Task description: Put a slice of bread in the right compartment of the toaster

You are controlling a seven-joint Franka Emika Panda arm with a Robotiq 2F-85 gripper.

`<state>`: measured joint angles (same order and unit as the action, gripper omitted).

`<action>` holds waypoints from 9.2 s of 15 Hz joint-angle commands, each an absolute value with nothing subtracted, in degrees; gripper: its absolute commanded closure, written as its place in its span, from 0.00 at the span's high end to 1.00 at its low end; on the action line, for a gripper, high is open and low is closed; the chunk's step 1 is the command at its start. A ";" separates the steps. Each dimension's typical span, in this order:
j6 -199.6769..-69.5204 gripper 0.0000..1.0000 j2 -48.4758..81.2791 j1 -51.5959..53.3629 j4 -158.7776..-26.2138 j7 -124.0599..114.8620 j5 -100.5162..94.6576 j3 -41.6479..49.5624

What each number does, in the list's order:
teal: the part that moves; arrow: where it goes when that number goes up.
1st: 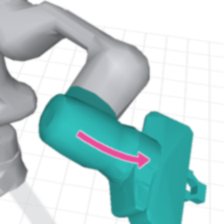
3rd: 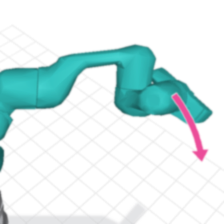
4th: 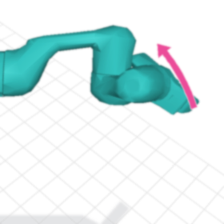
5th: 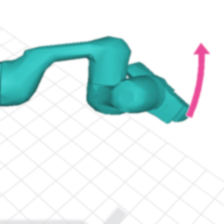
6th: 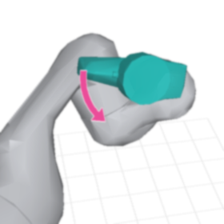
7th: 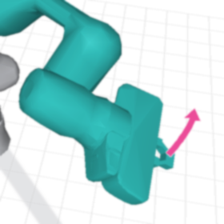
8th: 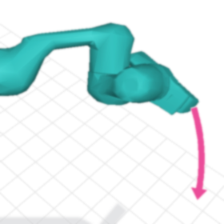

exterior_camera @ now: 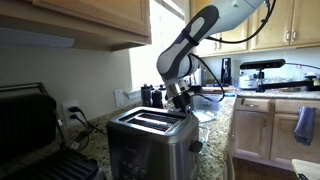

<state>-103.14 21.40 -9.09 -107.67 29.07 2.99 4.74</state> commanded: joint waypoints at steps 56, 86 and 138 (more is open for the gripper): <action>-102.74 0.51 23.65 -10.19 -106.65 28.73 2.99 3.13; -122.70 0.05 10.52 -10.04 -120.19 26.47 1.77 5.02; -130.37 0.05 -15.17 -6.81 -139.75 16.00 -5.44 5.68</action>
